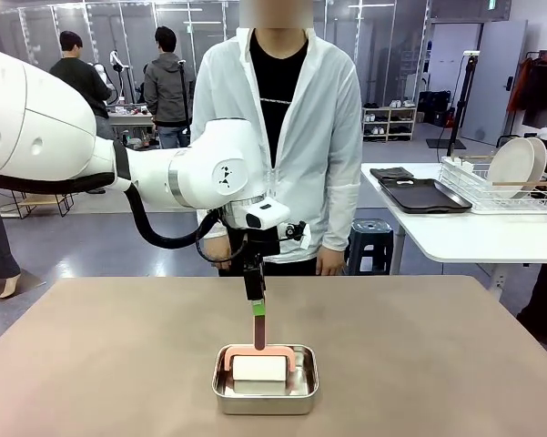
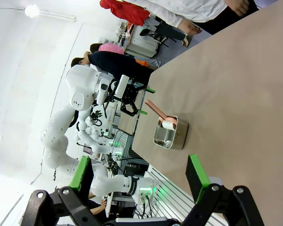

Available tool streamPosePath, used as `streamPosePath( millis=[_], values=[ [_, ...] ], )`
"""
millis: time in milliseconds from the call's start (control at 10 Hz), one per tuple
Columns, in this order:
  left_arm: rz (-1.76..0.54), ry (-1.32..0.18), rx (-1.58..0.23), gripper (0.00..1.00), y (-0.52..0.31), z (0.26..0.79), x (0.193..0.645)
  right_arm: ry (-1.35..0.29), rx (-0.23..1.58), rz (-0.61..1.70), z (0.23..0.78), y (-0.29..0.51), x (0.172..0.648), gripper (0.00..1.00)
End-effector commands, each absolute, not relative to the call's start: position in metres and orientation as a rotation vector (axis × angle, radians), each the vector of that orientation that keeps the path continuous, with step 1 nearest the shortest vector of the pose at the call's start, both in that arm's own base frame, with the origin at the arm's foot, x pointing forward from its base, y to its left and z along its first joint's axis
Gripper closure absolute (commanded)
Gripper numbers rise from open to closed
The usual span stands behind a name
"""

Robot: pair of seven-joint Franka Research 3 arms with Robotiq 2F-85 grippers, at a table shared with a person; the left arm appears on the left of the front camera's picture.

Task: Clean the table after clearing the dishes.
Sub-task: Place the Lint Roller back on top of the Airtight Container.

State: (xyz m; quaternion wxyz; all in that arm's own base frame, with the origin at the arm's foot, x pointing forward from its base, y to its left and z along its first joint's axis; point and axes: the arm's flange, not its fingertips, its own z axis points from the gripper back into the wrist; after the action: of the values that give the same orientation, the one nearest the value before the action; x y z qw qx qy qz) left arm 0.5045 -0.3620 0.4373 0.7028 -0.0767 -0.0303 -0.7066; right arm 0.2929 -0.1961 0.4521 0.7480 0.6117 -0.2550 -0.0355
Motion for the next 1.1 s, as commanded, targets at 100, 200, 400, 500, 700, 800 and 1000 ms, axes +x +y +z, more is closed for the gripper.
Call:
streamPosePath(
  millis=[100, 200, 400, 500, 700, 800, 1000],
  values=[
    [-1.519, -0.152, -0.283, 0.00, -0.332, 0.478, 0.505, -0.564, 1.339, -0.068, 0.455, -0.194, 0.292, 0.00],
    [-1.471, -0.193, -0.322, 0.00, -0.311, 0.494, 0.499, -0.564, 1.339, -0.068, 0.455, -0.194, 0.292, 0.00],
    [-1.291, -0.286, -0.404, 0.00, -0.248, 0.532, 0.485, -0.564, 1.339, -0.068, 0.455, -0.194, 0.292, 0.00],
    [-1.161, -0.306, -0.447, 0.00, -0.210, 0.547, 0.474, -0.564, 1.339, -0.068, 0.455, -0.194, 0.292, 0.00],
    [-0.914, -0.400, -0.615, 0.00, -0.125, 0.568, 0.446, -0.564, 1.339, -0.068, 0.455, -0.194, 0.292, 0.00],
    [-0.831, -0.472, -0.669, 0.00, -0.081, 0.572, 0.427, -0.564, 1.339, -0.068, 0.455, -0.194, 0.292, 0.00],
    [-0.630, -0.625, -0.784, 0.00, 0.012, 0.561, 0.388, -0.564, 1.339, -0.068, 0.455, -0.194, 0.292, 0.00]
  ],
)
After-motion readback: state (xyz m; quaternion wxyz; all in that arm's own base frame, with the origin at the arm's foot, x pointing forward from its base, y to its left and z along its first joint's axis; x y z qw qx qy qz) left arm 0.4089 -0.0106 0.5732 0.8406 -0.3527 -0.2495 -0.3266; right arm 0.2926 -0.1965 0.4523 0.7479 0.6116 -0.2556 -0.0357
